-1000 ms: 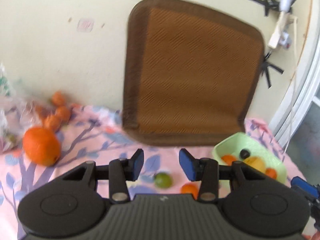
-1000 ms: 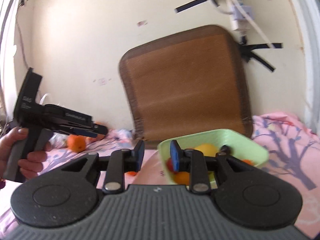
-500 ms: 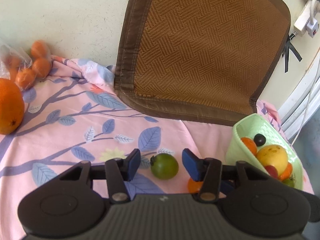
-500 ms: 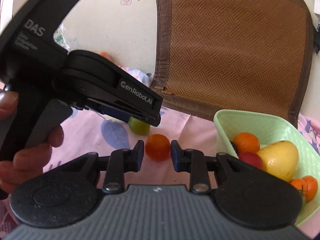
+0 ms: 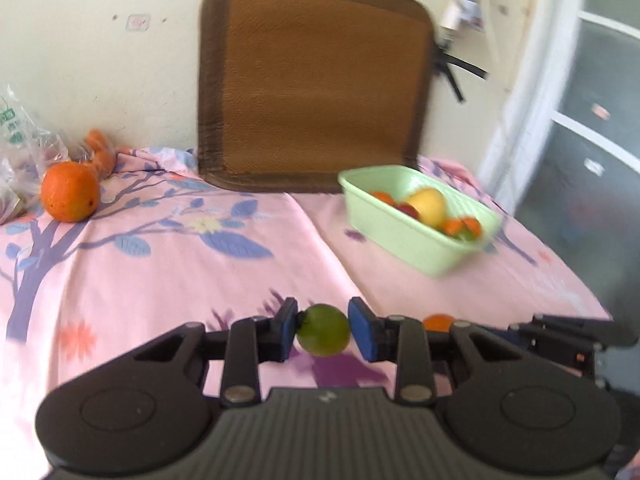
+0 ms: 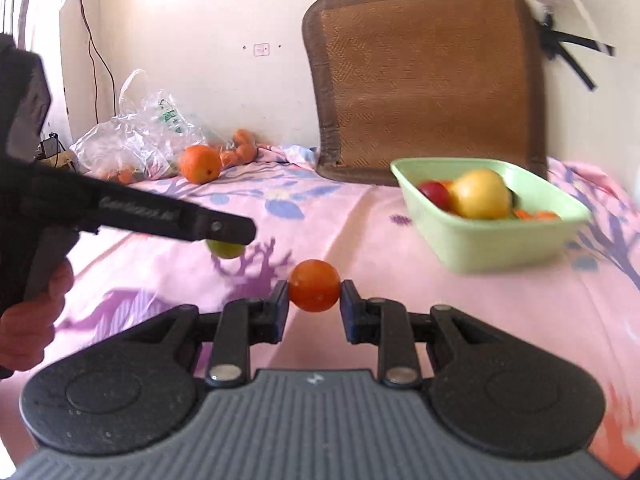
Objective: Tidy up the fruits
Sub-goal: 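Carry both tomatoes over the green bowl and open both tools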
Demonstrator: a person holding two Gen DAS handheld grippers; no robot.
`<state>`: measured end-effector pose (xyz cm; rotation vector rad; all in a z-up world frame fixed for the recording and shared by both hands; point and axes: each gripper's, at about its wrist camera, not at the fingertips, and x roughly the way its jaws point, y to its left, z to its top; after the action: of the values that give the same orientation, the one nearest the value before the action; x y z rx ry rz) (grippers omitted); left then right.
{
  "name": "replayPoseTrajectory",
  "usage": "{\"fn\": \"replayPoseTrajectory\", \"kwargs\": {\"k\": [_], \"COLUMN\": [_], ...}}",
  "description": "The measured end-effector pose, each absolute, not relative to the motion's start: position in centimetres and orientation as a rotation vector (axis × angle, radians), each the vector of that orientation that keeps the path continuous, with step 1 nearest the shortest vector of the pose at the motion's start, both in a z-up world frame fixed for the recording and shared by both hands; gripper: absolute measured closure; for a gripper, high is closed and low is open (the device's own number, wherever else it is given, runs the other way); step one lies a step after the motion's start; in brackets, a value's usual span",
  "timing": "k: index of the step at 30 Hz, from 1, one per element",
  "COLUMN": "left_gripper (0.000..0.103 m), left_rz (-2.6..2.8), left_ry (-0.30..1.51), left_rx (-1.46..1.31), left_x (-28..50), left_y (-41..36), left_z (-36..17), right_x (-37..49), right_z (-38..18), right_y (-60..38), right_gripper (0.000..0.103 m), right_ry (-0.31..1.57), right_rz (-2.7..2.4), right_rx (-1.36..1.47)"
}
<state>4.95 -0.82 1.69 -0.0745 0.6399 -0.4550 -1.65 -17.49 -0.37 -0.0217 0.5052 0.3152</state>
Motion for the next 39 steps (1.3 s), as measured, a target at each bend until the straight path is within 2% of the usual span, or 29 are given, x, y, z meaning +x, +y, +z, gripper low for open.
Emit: {"fn": "replayPoseTrajectory", "kwargs": {"k": [9,10,12,18,24,28,31,39], "left_gripper": [0.070,0.068,0.054,0.051,0.051,0.056,0.073,0.073], "left_rz": [-0.427,-0.417,-0.395,-0.379,-0.371,-0.371,-0.367,-0.473], "left_ry": [0.655,0.648,0.636,0.619,0.637,0.637,0.631,0.588], "left_rx": [-0.024,-0.009,0.010,0.026,0.035,0.046,0.067,0.015], "left_x": [-0.7,-1.1,-1.5,-2.6,-2.7,-2.6,-2.4,1.2], "left_y": [-1.8,-1.9,-2.1,-1.8,-1.8,-2.0,-2.2,-4.2], "left_z": [-0.9,-1.1,-0.9,-0.3,-1.0,-1.0,-1.2,2.7], "right_x": [-5.6,-5.7,-6.1,-7.1,-7.1,-6.8,-6.8,-4.5], "right_z": [-1.6,-1.7,-1.8,-1.6,-1.7,-2.0,-2.2,0.2], "right_y": [-19.5,-19.5,-19.3,-19.3,-19.1,-19.1,-19.0,-21.7], "right_gripper": [0.072,0.072,0.072,0.071,0.071,0.071,0.072,0.072], "right_ry": [0.559,0.556,0.550,0.523,0.520,0.528,0.526,0.416], "right_rz": [0.241,0.239,0.236,0.240,0.239,0.242,0.246,0.180], "right_rx": [0.029,0.032,0.029,0.005,-0.003,-0.006,-0.020,0.027]}}
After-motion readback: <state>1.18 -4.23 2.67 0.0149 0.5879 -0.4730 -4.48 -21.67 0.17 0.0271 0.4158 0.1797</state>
